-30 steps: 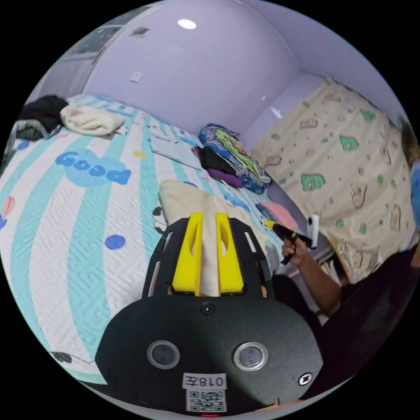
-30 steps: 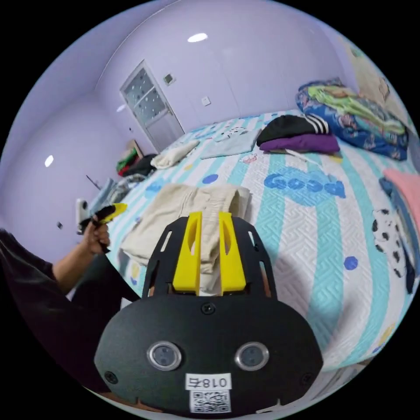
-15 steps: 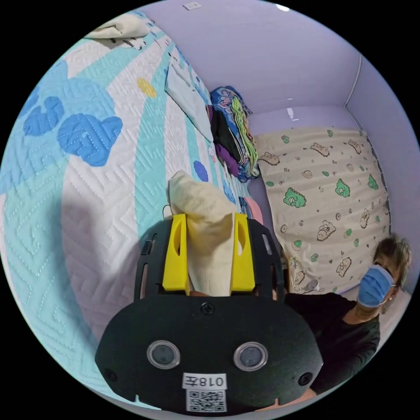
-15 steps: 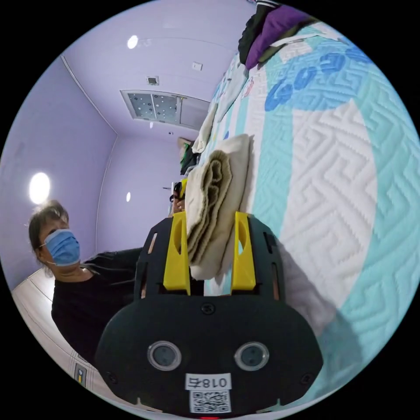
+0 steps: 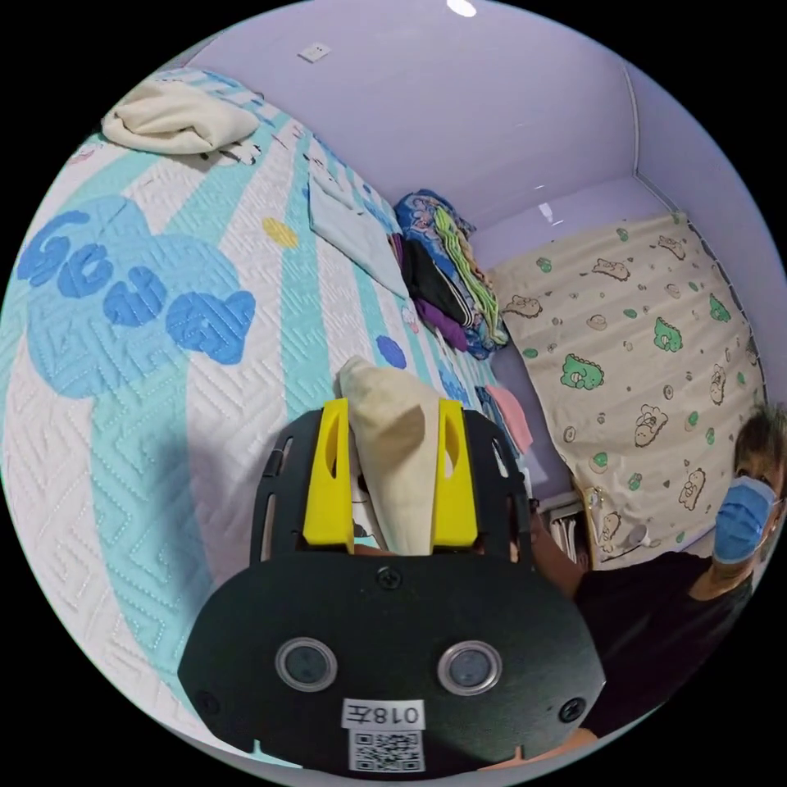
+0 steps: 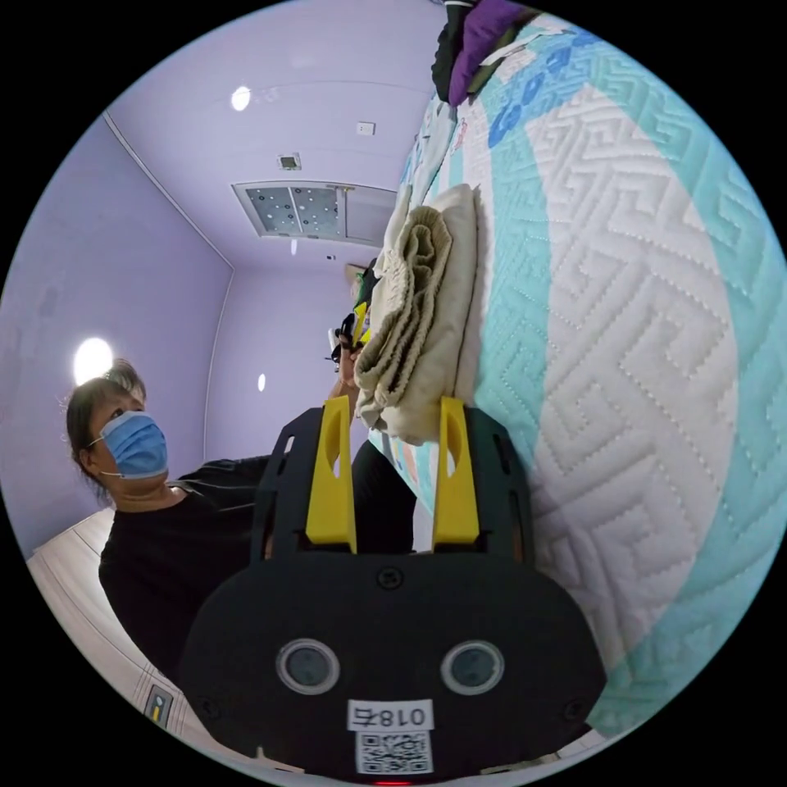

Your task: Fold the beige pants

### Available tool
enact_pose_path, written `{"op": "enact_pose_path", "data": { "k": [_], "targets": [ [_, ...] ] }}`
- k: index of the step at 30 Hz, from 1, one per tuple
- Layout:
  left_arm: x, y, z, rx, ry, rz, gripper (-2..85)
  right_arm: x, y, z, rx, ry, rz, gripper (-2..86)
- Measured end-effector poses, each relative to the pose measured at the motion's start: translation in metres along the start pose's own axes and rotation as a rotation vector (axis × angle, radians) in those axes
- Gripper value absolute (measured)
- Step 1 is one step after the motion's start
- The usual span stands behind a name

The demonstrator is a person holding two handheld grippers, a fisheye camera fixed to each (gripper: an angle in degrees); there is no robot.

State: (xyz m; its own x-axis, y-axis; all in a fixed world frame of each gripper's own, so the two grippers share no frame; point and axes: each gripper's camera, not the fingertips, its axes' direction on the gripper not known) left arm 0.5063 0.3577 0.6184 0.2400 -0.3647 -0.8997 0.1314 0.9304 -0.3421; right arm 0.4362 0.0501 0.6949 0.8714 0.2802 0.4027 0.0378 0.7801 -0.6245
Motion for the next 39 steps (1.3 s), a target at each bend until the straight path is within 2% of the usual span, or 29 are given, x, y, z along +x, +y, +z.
{"op": "enact_pose_path", "data": {
  "k": [3, 6, 11, 15, 24, 29, 32, 35, 39],
  "targets": [
    [-0.015, -0.014, 0.031, -0.118, 0.0, -0.052, 18.6, 0.001, -0.008, -0.002, 0.022, -0.027, 0.004, 16.3],
    [-0.024, -0.019, 0.04, -0.14, -0.014, -0.075, 18.3, -0.002, -0.009, -0.004, 0.045, -0.045, 0.002, 17.0],
    [-0.042, -0.024, 0.057, -0.152, 0.108, -0.115, 16.3, 0.0, -0.016, 0.0, 0.095, -0.053, 0.029, 16.4],
    [-0.025, -0.028, 0.075, -0.203, -0.043, -0.063, 11.0, -0.012, -0.026, 0.007, 0.097, -0.029, 0.023, 17.7],
    [0.041, 0.008, 0.031, -0.067, -0.089, 0.129, 7.9, -0.034, -0.036, 0.022, 0.164, -0.02, 0.038, 19.3],
    [0.05, 0.035, 0.006, -0.032, -0.103, 0.124, 7.9, -0.06, -0.053, 0.037, 0.139, -0.01, 0.02, 20.6],
    [0.033, 0.072, -0.025, 0.034, -0.103, 0.043, 7.9, -0.065, -0.06, 0.049, 0.069, 0.097, 0.056, 18.5],
    [0.002, 0.128, -0.053, 0.118, -0.079, -0.086, 7.9, -0.068, -0.061, 0.059, 0.13, -0.019, 0.05, 18.4],
    [-0.033, 0.2, -0.075, 0.244, -0.001, -0.217, 7.9, -0.082, -0.073, 0.087, 0.171, 0.02, 0.045, 18.4]
  ]
}}
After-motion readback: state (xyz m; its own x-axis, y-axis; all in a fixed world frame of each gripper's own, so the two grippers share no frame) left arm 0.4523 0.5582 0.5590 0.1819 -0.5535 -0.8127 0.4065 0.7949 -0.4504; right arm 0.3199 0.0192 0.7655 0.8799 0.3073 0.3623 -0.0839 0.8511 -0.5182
